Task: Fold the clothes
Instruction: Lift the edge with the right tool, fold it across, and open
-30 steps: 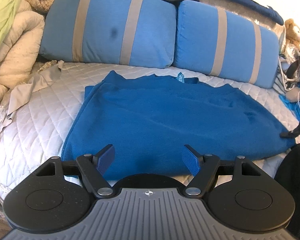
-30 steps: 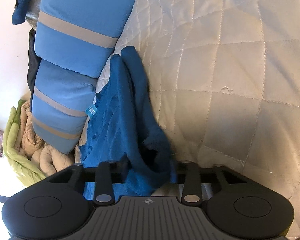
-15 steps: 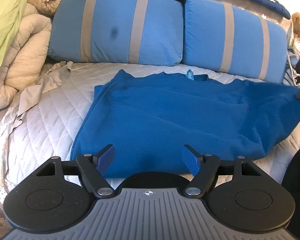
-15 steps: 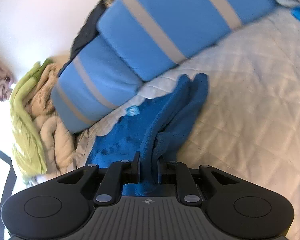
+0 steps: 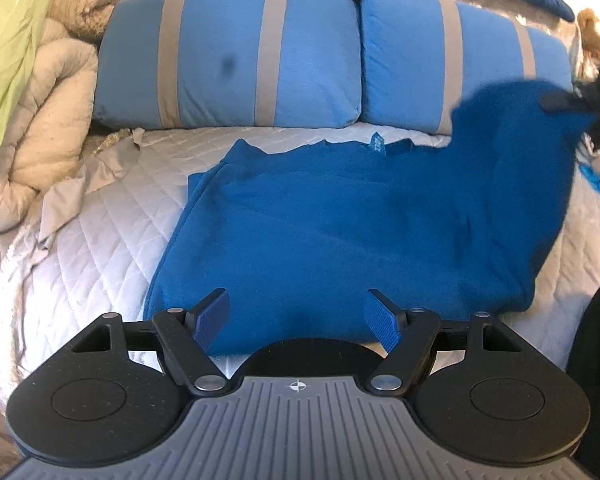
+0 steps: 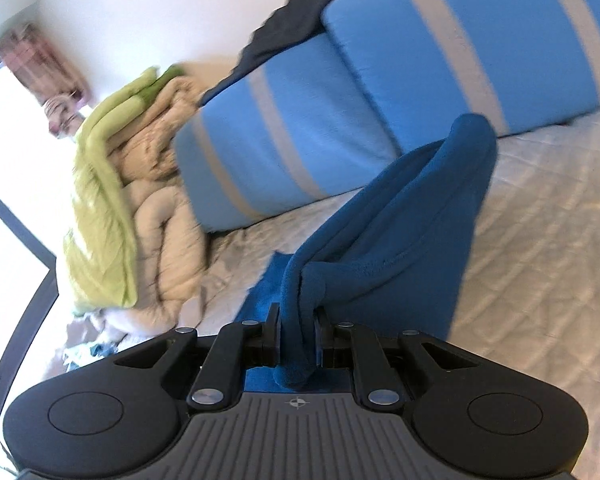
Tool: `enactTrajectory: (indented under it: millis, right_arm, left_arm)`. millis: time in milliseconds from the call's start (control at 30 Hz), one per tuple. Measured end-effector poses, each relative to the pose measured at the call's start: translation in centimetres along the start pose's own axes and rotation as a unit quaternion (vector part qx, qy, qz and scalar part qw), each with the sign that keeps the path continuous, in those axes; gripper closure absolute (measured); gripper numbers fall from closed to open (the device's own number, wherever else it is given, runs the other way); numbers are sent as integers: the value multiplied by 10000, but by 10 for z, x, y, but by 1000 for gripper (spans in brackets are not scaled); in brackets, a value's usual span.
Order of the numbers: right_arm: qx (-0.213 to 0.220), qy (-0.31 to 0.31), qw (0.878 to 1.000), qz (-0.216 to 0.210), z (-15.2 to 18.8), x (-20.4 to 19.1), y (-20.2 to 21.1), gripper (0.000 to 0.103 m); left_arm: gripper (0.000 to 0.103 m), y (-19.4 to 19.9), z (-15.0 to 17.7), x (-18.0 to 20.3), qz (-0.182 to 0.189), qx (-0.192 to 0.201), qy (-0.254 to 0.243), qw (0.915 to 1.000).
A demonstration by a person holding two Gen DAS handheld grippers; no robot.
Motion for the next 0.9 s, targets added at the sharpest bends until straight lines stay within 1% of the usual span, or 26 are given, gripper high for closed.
enactTrajectory:
  millis: [133, 200, 267, 333, 400, 467, 567, 633, 667, 733, 833, 867, 900]
  right_arm:
    - [-198, 181, 9995, -178, 1, -23, -31, 86]
    - [-305, 268, 9988, -280, 2, -38, -49, 86]
    - [-370, 193, 9982, -430, 2, -48, -66, 86]
    - [-441, 75, 9969, -651, 1, -62, -85, 86]
    - [-588, 331, 9952, -715, 3, -82, -109, 86]
    - [-841, 507, 9922, -761, 11, -104, -142, 86]
    - [-1446, 779, 9830, -817, 41, -123, -199, 86]
    - [-1966, 877, 9739, -717, 72, -123, -229, 86]
    - [-2142, 884, 9706, -659, 83, -119, -238, 86]
    - [-2483, 896, 9630, -543, 107, -111, -253, 86]
    - [-2502, 776, 9630, -633, 107, -111, -248, 85]
    - [-2530, 767, 9622, -659, 106, -112, -245, 82]
    - [-2560, 758, 9613, -684, 105, -112, -242, 75]
  left_arm:
    - [30, 3, 1, 2, -49, 42, -110, 9999]
    - [30, 3, 3, 1, 42, -40, -76, 10000]
    - [30, 4, 7, -2, 102, -120, 18, 9999]
    - [30, 7, 10, -5, 215, -81, 155, 9996]
    - [30, 11, 13, -8, 353, -17, 308, 9989]
    - [30, 14, 14, -10, 426, 33, 409, 9982]
    - [29, 15, 15, -13, 483, 73, 496, 9976]
    - [30, 15, 15, -13, 491, 71, 500, 9975]
    - [30, 15, 15, -12, 472, 76, 400, 9981]
    - [29, 22, 15, -10, 350, 365, 167, 9986]
    - [29, 22, 15, -10, 469, 328, 231, 9981]
    - [29, 20, 15, -11, 532, 292, 280, 9978]
    - [29, 19, 15, -12, 594, 240, 352, 9973]
Point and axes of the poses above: each gripper's, at about its wrist camera, not at the fingertips, and y roughly against the way its jaws point, x to its right, z to its underside, the point moved 9 cm from there along -y, roughly the way its jaws point, and after that the axes turned 13 degrees about -z, right-handed, at the moved point
